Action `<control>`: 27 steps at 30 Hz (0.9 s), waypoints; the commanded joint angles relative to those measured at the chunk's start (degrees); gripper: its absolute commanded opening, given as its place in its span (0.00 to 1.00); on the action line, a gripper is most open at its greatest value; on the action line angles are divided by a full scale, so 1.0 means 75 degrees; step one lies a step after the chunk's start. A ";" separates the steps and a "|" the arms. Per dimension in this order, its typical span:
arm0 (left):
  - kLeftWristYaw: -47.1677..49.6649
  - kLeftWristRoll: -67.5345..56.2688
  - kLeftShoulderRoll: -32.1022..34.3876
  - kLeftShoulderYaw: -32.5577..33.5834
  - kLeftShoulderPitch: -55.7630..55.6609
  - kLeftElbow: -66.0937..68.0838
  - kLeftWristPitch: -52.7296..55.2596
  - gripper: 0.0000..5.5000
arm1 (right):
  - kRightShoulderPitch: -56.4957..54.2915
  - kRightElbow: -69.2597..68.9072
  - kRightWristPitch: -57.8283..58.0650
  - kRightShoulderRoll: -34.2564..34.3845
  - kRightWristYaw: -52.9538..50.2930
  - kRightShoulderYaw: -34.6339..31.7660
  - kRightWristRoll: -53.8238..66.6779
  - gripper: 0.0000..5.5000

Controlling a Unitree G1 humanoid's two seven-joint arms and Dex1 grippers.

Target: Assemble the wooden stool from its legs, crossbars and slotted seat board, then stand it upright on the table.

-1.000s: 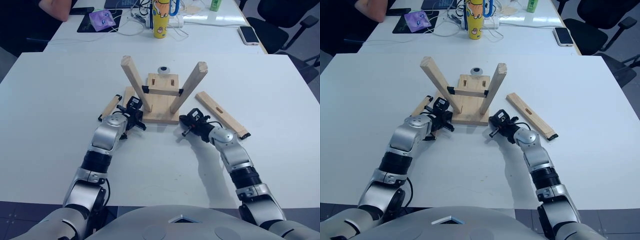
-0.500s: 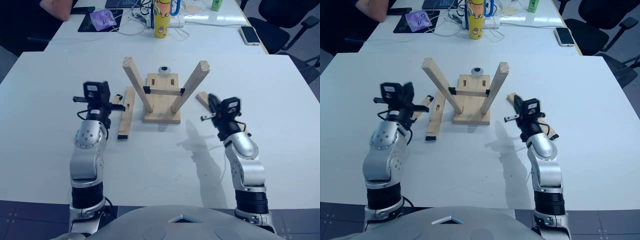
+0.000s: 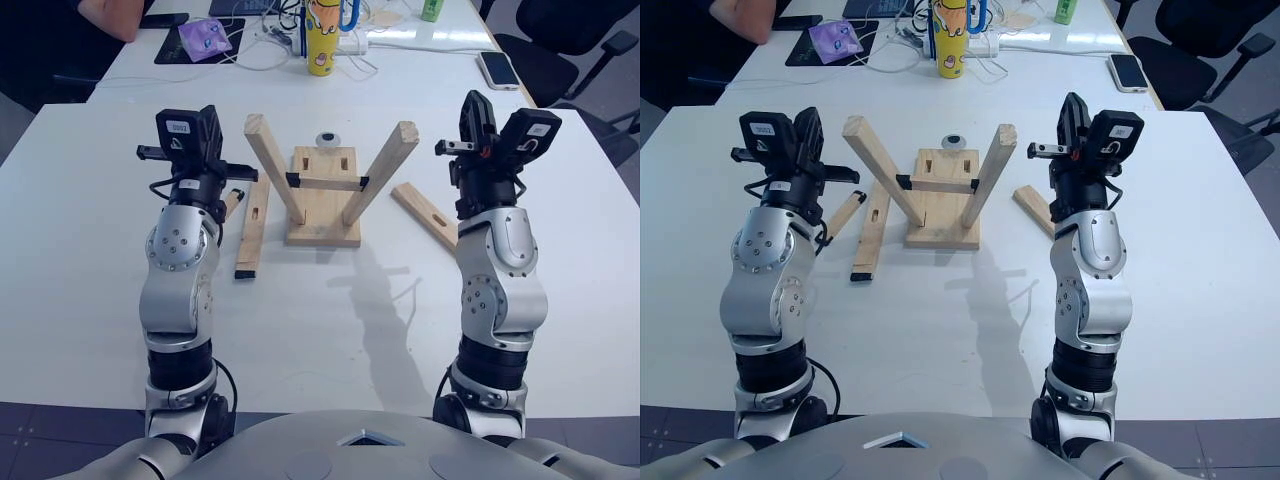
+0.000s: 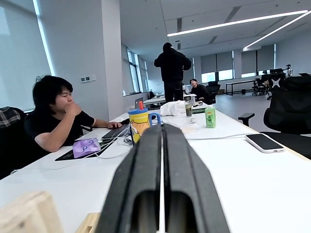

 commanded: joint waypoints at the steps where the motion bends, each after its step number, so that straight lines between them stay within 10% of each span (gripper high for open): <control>1: -0.0488 0.0040 0.0082 -0.0902 -0.0254 0.0277 0.0097 0.00 | -0.0300 0.0517 0.0688 -0.0040 0.0541 0.0836 0.0214 0.00; 6: -0.0883 0.0353 0.0117 -0.2172 -0.0397 0.0597 0.0596 0.00 | -0.0322 0.1073 0.1526 -0.0261 0.0960 0.1595 0.0150 0.00; 20: -0.0132 0.0453 0.0453 -0.0205 0.0486 0.0612 0.1014 0.00 | -0.0183 0.2161 0.1264 -0.1184 0.1509 0.0834 0.0028 0.00; 27: -0.3817 -0.0268 0.3308 -0.1149 0.0380 0.1342 0.1354 0.00 | -0.1281 0.5280 -0.0233 -0.2182 0.3588 0.1287 -0.0345 0.00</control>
